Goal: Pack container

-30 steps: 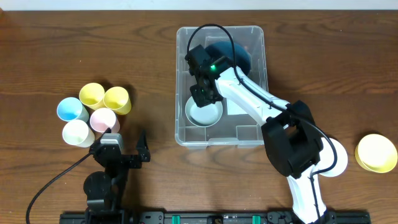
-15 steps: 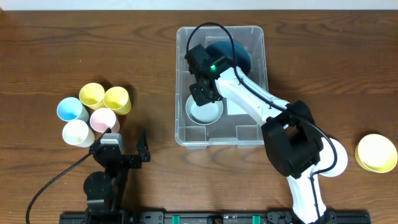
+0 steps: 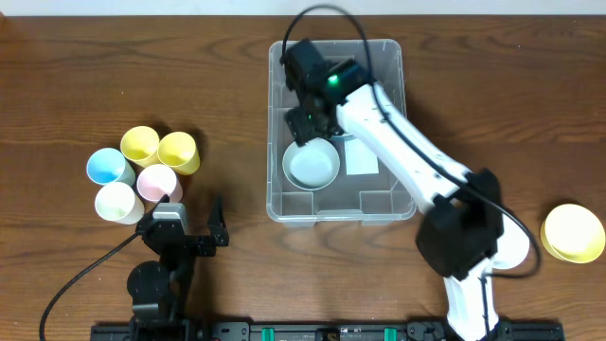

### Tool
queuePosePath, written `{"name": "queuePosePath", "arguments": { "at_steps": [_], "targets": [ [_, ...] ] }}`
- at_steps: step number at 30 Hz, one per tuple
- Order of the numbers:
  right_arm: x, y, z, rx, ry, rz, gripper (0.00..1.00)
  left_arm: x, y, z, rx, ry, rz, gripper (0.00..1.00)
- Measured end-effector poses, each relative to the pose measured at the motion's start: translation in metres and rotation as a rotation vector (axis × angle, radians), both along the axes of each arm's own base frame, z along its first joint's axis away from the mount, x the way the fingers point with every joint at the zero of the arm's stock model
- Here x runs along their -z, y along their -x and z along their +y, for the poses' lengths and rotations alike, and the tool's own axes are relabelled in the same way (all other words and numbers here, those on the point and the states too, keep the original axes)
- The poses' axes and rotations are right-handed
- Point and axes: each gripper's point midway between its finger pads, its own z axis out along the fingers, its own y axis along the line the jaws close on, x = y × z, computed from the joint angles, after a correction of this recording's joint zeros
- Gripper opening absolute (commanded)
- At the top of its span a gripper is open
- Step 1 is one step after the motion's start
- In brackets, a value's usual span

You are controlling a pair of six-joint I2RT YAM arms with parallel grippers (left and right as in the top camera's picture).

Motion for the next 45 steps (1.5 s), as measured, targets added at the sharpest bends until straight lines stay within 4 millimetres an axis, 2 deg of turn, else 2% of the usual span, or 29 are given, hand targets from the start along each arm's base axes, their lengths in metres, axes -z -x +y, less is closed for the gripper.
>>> {"name": "queuePosePath", "arguments": {
  "at_steps": [4,7,8,10,12,14,16,18,21,24,28,34,38,41,45],
  "targets": [
    [-0.076,0.008,-0.03,0.068,-0.013,-0.116,0.99,0.0,0.0,0.0,0.0,0.0,0.0,0.98],
    [-0.125,0.013,-0.068,0.168,-0.029,-0.208,0.99,0.0,0.0,0.0,0.0,0.0,0.0,0.98],
    [-0.139,0.016,-0.088,0.225,-0.03,-0.227,0.99,0.0,0.0,0.0,0.0,0.0,0.0,0.98],
    [-0.155,0.024,-0.126,0.336,-0.023,-0.231,0.99,0.0,0.0,0.0,0.0,0.0,0.0,0.98],
    [-0.16,0.041,-0.176,0.498,0.008,-0.187,0.99,0.0,0.0,0.0,0.0,0.0,0.0,0.98],
    [-0.161,0.057,-0.216,0.647,0.036,-0.138,0.99,0.0,0.0,0.0,0.0,0.0,0.0,0.98],
    [-0.162,0.072,-0.252,0.798,0.054,-0.103,0.99,0.0,0.0,0.0,0.0,0.0,0.0,0.98],
    [-0.163,0.081,-0.277,0.909,0.04,-0.1,0.99,0.0,0.0,0.0,0.0,0.0,0.0,0.98],
    [-0.159,0.101,-0.303,1.042,0.031,-0.087,0.99,0.0,0.0,0.0,0.0,0.0,0.0,0.98],
    [-0.145,0.132,-0.322,1.178,0.026,-0.057,0.99,0.0,0.0,0.0,0.0,0.0,0.0,0.98],
    [-0.112,0.171,-0.34,1.36,-0.017,-0.056,0.99,0.0,0.0,0.0,0.0,0.0,-0.001,0.98],
    [-0.051,0.204,-0.341,1.475,-0.088,-0.029,0.99,0.0,0.0,0.0,0.0,0.0,0.0,0.98],
    [-0.011,0.221,-0.339,1.551,-0.082,0.057,0.99,0.0,0.0,0.0,0.0,0.0,0.0,0.98],
    [0.012,0.226,-0.338,1.599,-0.08,0.101,0.99,0.0,0.0,0.0,0.0,0.0,0.0,0.98],
    [0.033,0.229,-0.34,1.676,-0.09,0.121,0.99,0.0,0.0,0.0,0.0,0.0,0.0,0.98]
  ]
}}
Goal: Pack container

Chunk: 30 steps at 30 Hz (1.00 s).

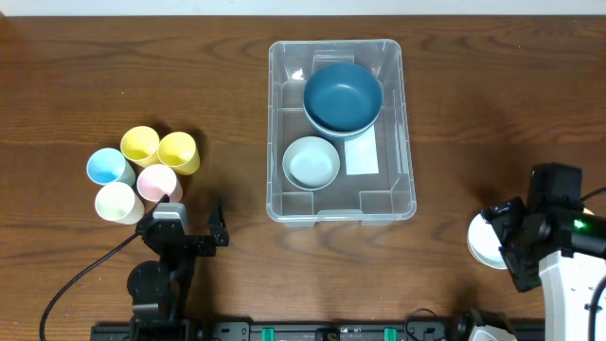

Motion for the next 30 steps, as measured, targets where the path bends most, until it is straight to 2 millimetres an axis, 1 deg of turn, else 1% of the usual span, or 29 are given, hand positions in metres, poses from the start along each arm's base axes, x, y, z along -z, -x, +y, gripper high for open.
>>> {"name": "queuePosePath", "arguments": {
  "at_steps": [8,12,18,26,30],
  "targets": [
    [0.024,0.011,-0.015,0.186,-0.012,0.005,0.99,0.0,0.0,0.0,0.0,0.0,0.0,0.98],
    [0.043,0.017,-0.02,0.236,-0.014,0.012,0.99,0.0,0.0,0.0,0.0,0.0,0.0,0.98],
    [0.06,0.018,-0.024,0.259,-0.019,0.03,0.99,0.0,0.0,0.0,0.0,0.0,0.0,0.98],
    [0.079,0.008,-0.029,0.251,-0.033,0.081,0.99,0.0,0.0,0.0,0.0,0.0,0.0,0.98],
    [0.09,0.008,-0.029,0.251,-0.046,0.127,0.99,0.0,0.0,0.0,0.0,0.0,0.0,0.98]
  ]
}}
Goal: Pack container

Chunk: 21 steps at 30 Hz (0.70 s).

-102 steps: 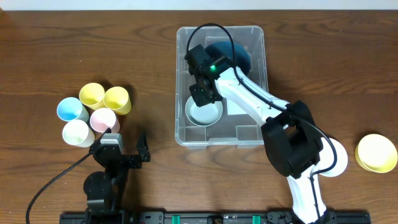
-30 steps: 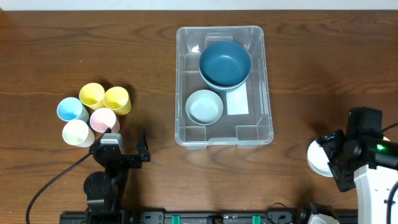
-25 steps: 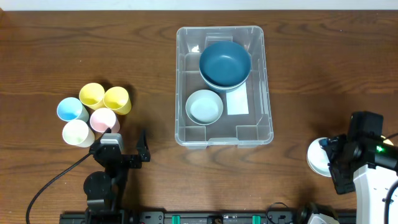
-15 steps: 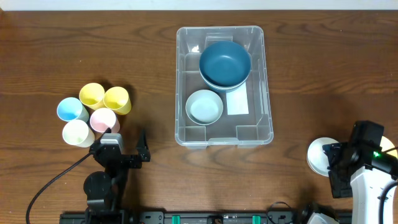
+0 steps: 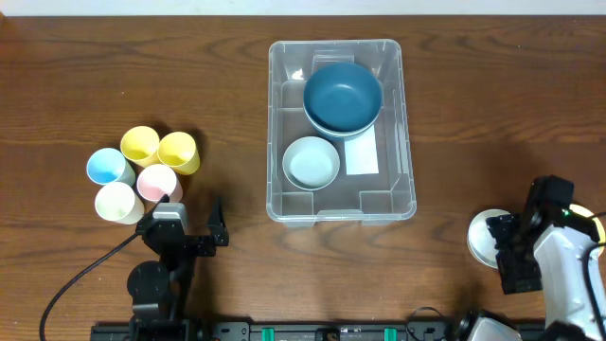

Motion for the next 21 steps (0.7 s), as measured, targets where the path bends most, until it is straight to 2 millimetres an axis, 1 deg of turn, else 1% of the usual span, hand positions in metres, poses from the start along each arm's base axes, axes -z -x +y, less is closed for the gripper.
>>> {"name": "queuePosePath", "arguments": {
  "at_steps": [3,7,9,12,15,16,21],
  "targets": [
    [0.006,-0.001,0.0,0.0,-0.008,0.019,0.97,0.0,0.0,0.0,0.0,0.0,0.0,0.98],
    [0.011,-0.003,-0.001,-0.009,-0.012,0.027,0.87,0.0,0.0,0.0,0.0,0.0,0.0,0.98],
    [0.012,-0.005,-0.002,-0.015,-0.011,0.023,0.8,0.0,0.0,0.0,0.0,0.0,0.0,0.98],
    [0.013,-0.008,-0.003,-0.03,-0.005,0.01,0.73,0.0,0.0,0.0,0.0,0.0,0.0,0.98],
    [0.016,-0.009,-0.004,-0.043,-0.003,0.006,0.61,0.0,0.0,0.0,0.0,0.0,0.0,0.98],
    [0.017,-0.008,-0.004,-0.045,-0.003,0.004,0.54,0.0,0.0,0.0,0.0,0.0,0.0,0.98],
    [0.024,-0.005,-0.002,-0.053,-0.002,0.008,0.41,0.0,0.0,0.0,0.0,0.0,0.0,0.98]
  ]
}}
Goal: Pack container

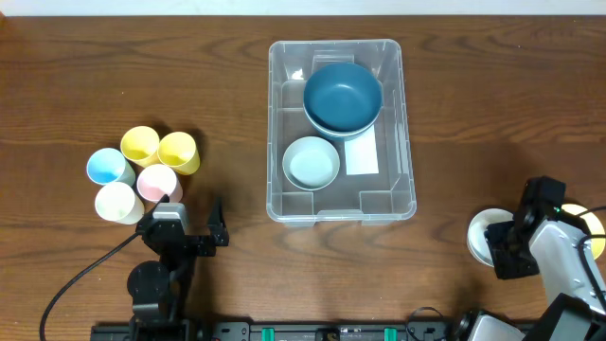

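Observation:
The clear plastic container (277, 114) stands mid-table. A dark blue bowl (343, 93) lies in its far half, and a pale bowl (311, 163) sits in the near left part beside a white label (361, 157). On the table at the near right is a white bowl (481, 235). My right gripper (504, 254) is at that bowl's right rim, and the arm hides its fingers. A yellow bowl (595, 222) shows as a sliver behind the arm. My left gripper (182, 227) rests open near the front edge, just below the cups.
Several cups stand bunched at the left: two yellow (140, 144) (178, 152), one blue (107, 167), one pink (156, 179), one white (117, 201). The table's front rail runs along the bottom of the view.
My right gripper has shifted slightly left and away from the front edge, closer onto the white bowl's right rim. The left arm, the cups and the container's contents have not moved.
My right arm first reached into the container's far half, over the spot where the dark blue bowl now lies. Then the arm was back at the near right beside the white bowl, with the blue bowl in the container. It has stayed at the white bowl since.

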### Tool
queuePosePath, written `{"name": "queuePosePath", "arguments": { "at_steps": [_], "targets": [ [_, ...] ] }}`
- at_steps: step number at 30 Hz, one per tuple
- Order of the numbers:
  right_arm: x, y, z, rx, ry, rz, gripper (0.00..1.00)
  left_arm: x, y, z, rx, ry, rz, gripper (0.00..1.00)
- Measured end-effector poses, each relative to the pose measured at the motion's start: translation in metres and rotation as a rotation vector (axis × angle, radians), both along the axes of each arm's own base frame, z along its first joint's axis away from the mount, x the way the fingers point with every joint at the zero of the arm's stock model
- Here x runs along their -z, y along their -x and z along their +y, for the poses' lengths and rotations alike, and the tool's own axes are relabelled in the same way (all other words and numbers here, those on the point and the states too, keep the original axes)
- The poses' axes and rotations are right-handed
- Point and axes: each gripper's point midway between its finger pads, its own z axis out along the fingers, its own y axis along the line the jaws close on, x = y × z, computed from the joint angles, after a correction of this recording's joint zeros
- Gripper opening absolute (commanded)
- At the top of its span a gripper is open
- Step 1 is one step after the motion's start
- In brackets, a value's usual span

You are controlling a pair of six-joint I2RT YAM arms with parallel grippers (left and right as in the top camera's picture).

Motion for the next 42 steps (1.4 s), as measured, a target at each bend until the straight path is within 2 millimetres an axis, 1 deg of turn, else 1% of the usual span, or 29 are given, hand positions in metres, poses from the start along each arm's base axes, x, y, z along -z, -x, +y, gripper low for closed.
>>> {"name": "queuePosePath", "arguments": {
  "at_steps": [4,6,10,11,15,17,19,20,22,23,24,25,27,29,30,31,32,33,34,35,36,37,38,39,42],
  "targets": [
    [0.001,-0.003,-0.001,-0.003,0.006,-0.013,0.28,0.0,0.0,0.0,0.0,0.0,0.0,0.98],
    [0.001,-0.004,-0.002,-0.001,0.008,-0.019,0.24,0.0,0.0,0.0,0.0,0.0,0.0,0.98],
    [-0.002,-0.008,-0.003,-0.01,0.012,-0.028,0.04,0.0,0.0,0.0,0.0,0.0,0.0,0.98],
    [-0.004,-0.012,-0.004,-0.016,0.013,-0.038,0.01,0.0,0.0,0.0,0.0,0.0,0.0,0.98],
    [-0.029,-0.042,-0.014,-0.048,0.03,-0.118,0.01,0.0,0.0,0.0,0.0,0.0,0.0,0.98],
    [-0.045,-0.054,-0.016,-0.068,0.025,-0.148,0.01,0.0,0.0,0.0,0.0,0.0,0.0,0.98],
    [-0.066,-0.07,-0.018,-0.093,0.019,-0.192,0.01,0.0,0.0,0.0,0.0,0.0,0.0,0.98],
    [-0.081,-0.082,-0.018,-0.117,0.009,-0.232,0.01,0.0,0.0,0.0,0.0,0.0,0.0,0.98],
    [-0.112,-0.109,-0.017,-0.174,-0.002,-0.333,0.01,0.0,0.0,0.0,0.0,0.0,0.0,0.98],
    [-0.137,-0.129,-0.015,-0.225,-0.013,-0.417,0.01,0.0,0.0,0.0,0.0,0.0,0.0,0.98],
    [-0.154,-0.14,-0.013,-0.261,-0.018,-0.472,0.01,0.0,0.0,0.0,0.0,0.0,0.0,0.98],
    [-0.177,-0.155,-0.006,-0.314,-0.027,-0.544,0.01,0.0,0.0,0.0,0.0,0.0,0.0,0.98],
    [-0.224,-0.18,0.014,-0.432,-0.044,-0.678,0.01,0.0,0.0,0.0,0.0,0.0,0.0,0.98],
    [-0.262,-0.195,0.042,-0.555,-0.06,-0.777,0.01,0.0,0.0,0.0,0.0,0.0,0.0,0.98],
    [-0.282,-0.202,0.062,-0.632,-0.072,-0.827,0.01,0.0,0.0,0.0,0.0,0.0,0.0,0.98],
    [-0.295,-0.206,0.082,-0.7,-0.084,-0.862,0.01,0.0,0.0,0.0,0.0,0.0,0.0,0.98],
    [-0.31,-0.209,0.107,-0.781,-0.099,-0.902,0.01,0.0,0.0,0.0,0.0,0.0,0.0,0.98],
    [-0.319,-0.21,0.129,-0.854,-0.108,-0.929,0.01,0.0,0.0,0.0,0.0,0.0,0.0,0.98],
    [-0.324,-0.209,0.149,-0.913,-0.121,-0.946,0.01,0.0,0.0,0.0,0.0,0.0,0.0,0.98],
    [-0.327,-0.207,0.173,-0.98,-0.137,-0.955,0.01,0.0,0.0,0.0,0.0,0.0,0.0,0.98],
    [-0.327,-0.202,0.194,-1.04,-0.15,-0.952,0.01,0.0,0.0,0.0,0.0,0.0,0.0,0.98],
    [-0.324,-0.197,0.213,-1.093,-0.161,-0.939,0.01,0.0,0.0,0.0,0.0,0.0,0.0,0.98],
    [-0.321,-0.193,0.228,-1.133,-0.164,-0.928,0.01,0.0,0.0,0.0,0.0,0.0,0.0,0.98],
    [-0.315,-0.189,0.247,-1.181,-0.167,-0.908,0.01,0.0,0.0,0.0,0.0,0.0,0.0,0.98],
    [-0.294,-0.187,0.277,-1.251,-0.163,-0.84,0.01,0.0,0.0,0.0,0.0,0.0,0.0,0.98]
  ]
}}
